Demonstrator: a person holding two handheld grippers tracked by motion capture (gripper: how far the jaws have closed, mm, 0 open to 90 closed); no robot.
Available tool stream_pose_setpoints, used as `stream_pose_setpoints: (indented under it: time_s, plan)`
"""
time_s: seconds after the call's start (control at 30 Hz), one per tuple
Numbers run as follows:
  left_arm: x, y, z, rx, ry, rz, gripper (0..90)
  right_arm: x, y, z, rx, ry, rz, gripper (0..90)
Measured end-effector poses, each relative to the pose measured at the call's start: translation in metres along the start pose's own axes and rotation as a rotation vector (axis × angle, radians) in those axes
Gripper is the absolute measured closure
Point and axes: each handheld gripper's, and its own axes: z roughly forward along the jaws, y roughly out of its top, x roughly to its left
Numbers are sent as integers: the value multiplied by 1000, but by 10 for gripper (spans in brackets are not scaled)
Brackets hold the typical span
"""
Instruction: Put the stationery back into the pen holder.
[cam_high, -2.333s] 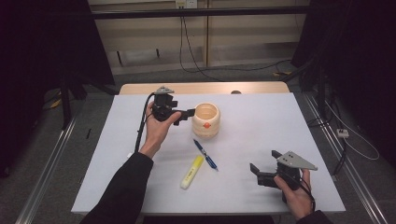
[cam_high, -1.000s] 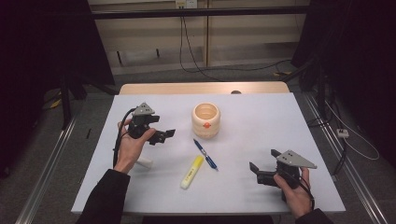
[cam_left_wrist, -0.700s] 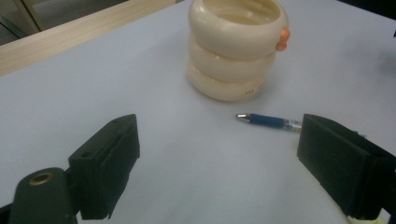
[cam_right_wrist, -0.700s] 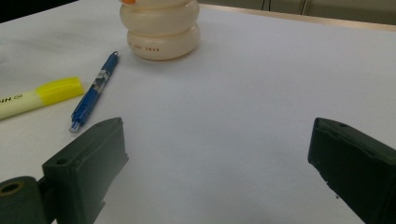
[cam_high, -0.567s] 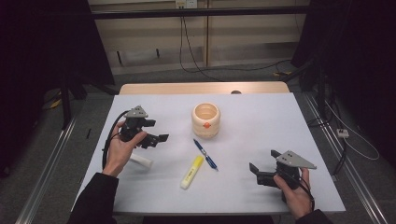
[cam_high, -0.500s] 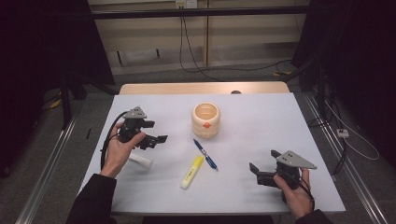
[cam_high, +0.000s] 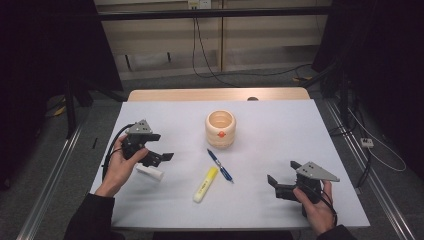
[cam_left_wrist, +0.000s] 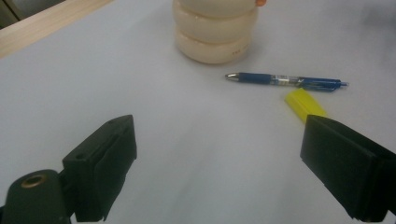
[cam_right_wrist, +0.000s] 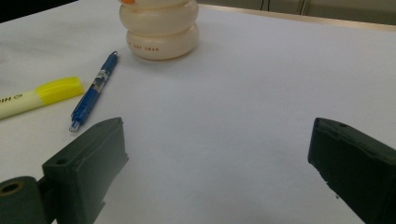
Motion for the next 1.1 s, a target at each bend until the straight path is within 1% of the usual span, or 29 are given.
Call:
stream_pose_setpoints:
  time_s: [0.1,0.13,0.2,0.23,0.3,0.33,0.37,0.43,0.5,0.6,0.67,0.7,0.77,0.8,0.87,0.9,0.93,0.97,1.0,1.03,1.07,1.1]
  plan:
    - [4,-4,-5,10,-15,5,109,0,0,0,2,1,-3,42]
    - [5,-6,-5,8,-10,7,109,0,0,0,3,1,-3,42]
    - [6,-8,-6,22,-11,17,101,0,0,0,6,4,-2,42]
    - [6,-9,-6,33,7,29,100,0,0,0,6,3,-3,42]
    - [7,-10,-5,37,-38,34,101,1,0,0,5,3,-4,42]
    - [7,-10,-5,31,-60,28,101,1,0,0,5,3,-4,41]
    - [7,-10,-5,31,-71,35,102,1,0,0,5,5,-4,42]
    - [6,-10,-7,35,-78,47,104,1,0,0,5,3,-5,42]
    - [6,-10,-9,21,-78,52,101,1,0,0,5,4,-3,42]
    - [7,-9,-11,49,-65,87,100,0,0,0,4,5,-3,42]
    - [7,-9,-11,64,-67,121,100,1,0,0,7,5,-3,41]
    - [6,-9,-10,77,-67,142,100,1,0,0,6,5,-3,42]
    - [4,-10,-8,108,-66,204,102,0,0,0,7,4,-2,42]
    - [4,-11,-8,123,-72,224,105,0,0,0,6,4,-1,42]
    - [5,-11,-6,160,-92,244,104,0,0,0,6,2,-1,41]
    - [5,-11,-5,159,-87,251,104,0,0,0,7,4,-2,42]
    - [6,-10,-5,179,-91,261,104,1,0,0,7,6,-3,42]
    - [6,-10,-5,187,-105,272,104,1,0,1,7,6,-2,42]
    - [6,-10,-4,191,-105,271,104,1,0,1,7,6,-1,42]
    - [6,-10,-4,203,-118,290,104,1,0,1,7,6,0,41]
    - [5,-10,-3,205,-120,301,105,0,0,1,7,6,0,42]
    - [5,-10,-2,216,-136,314,105,0,0,1,7,4,0,42]
